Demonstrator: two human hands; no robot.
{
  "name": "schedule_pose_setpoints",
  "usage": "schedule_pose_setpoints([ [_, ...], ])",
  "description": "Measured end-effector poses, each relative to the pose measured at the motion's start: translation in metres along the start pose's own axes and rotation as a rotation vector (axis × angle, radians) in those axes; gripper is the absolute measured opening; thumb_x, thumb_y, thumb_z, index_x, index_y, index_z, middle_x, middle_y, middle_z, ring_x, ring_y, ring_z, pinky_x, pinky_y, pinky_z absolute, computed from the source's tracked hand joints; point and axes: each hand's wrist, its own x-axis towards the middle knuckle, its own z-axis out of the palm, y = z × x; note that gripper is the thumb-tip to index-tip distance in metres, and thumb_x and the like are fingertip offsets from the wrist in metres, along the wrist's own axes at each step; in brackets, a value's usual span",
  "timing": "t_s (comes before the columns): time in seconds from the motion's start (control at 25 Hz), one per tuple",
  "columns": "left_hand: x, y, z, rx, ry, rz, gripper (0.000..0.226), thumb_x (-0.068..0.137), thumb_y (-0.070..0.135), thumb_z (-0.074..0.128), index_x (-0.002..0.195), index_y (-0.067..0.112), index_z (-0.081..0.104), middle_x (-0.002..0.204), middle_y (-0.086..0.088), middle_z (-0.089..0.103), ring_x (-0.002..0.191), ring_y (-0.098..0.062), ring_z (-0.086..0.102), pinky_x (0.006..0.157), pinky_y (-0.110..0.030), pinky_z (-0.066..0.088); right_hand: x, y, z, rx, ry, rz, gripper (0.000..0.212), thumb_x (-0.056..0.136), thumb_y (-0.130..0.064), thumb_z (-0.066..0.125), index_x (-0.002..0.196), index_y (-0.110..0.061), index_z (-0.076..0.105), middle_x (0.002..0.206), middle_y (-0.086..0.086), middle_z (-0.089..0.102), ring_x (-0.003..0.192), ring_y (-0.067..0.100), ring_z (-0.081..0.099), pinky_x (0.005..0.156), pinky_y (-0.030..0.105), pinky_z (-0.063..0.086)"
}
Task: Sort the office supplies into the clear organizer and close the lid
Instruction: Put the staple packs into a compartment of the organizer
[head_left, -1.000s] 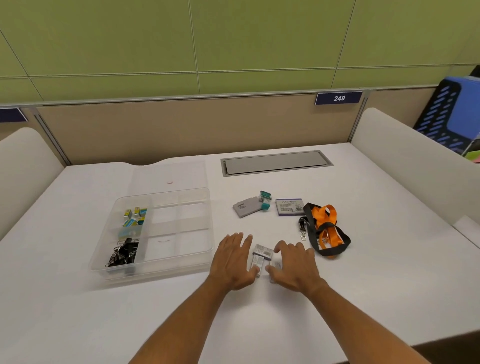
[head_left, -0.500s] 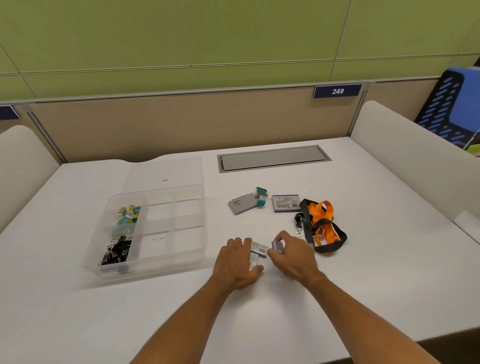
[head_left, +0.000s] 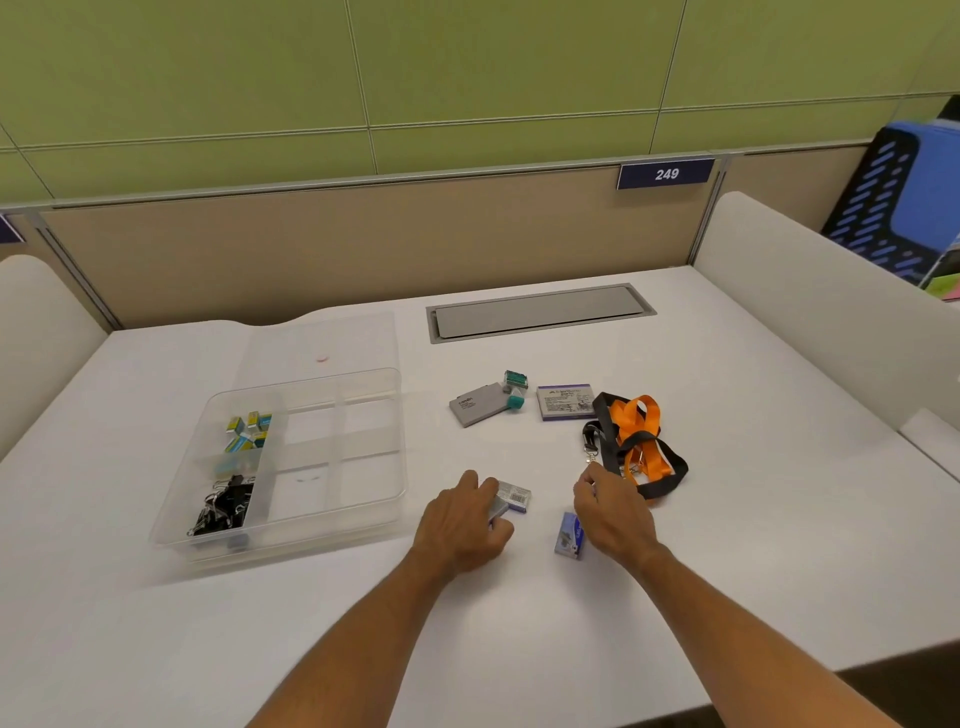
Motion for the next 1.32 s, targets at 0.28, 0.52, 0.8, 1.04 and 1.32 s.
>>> schedule_pose_setpoints([
  [0.28,0.022,0.005,0.0,-0.141,0.006,-0.012,0.015,0.089,0.025,0.043,0.102,0.018,0.044,0.103,-0.01,0.059,0.084,-0.023,0.057,0.071,-0.034,0.051,-0.011,0.002,0.002,-0.043,-0.042,-0.049,0.017,0.101,-0.031,0.037,0.095,-0.017,0.044,0.081,-0.001,0.056,0.079,0.013,0.06,0.057,0.022,0.047],
  [0.52,0.038,0.009,0.009,-0.062,-0.106,-0.002,0.053,0.084,0.041,0.054,0.13,0.021,0.038,0.122,-0.008,0.049,0.111,-0.025,0.053,0.087,-0.034,0.051,-0.016,0.015,0.006,-0.3,-0.217,-0.074,0.067,0.082,-0.068,0.051,0.134,-0.027,0.04,0.135,0.003,0.044,0.113,0.022,0.057,0.088,0.032,0.05],
  [0.8,0.046,0.016,0.017,0.06,-0.106,0.009,0.069,0.082,0.061,0.056,0.138,0.027,0.034,0.133,-0.008,0.04,0.118,-0.023,0.046,0.095,-0.036,0.047,-0.014,0.021,0.006,-0.314,-0.227,-0.149,0.065,0.072,-0.069,0.06,0.117,-0.026,0.041,0.11,-0.003,0.053,0.091,0.013,0.055,0.078,0.025,0.05],
  [1.04,0.045,0.018,0.016,0.118,-0.25,0.069,0.049,0.094,0.044,0.048,0.137,0.023,0.037,0.13,-0.009,0.043,0.113,-0.023,0.047,0.089,-0.035,0.047,-0.011,0.015,0.003,-0.23,-0.252,-0.1,0.066,0.069,-0.061,0.067,0.116,-0.028,0.033,0.095,-0.003,0.053,0.081,0.016,0.059,0.068,0.024,0.053],
  [1.32,0.034,0.007,-0.005,0.01,-0.113,0.029,0.032,0.1,0.041,0.032,0.113,0.016,0.047,0.104,-0.008,0.052,0.081,-0.016,0.048,0.069,-0.029,0.042,-0.002,-0.012,0.001,-0.082,-0.104,-0.062,0.035,0.085,-0.044,0.057,0.108,-0.027,0.036,0.091,-0.002,0.054,0.076,0.015,0.056,0.063,0.022,0.048],
])
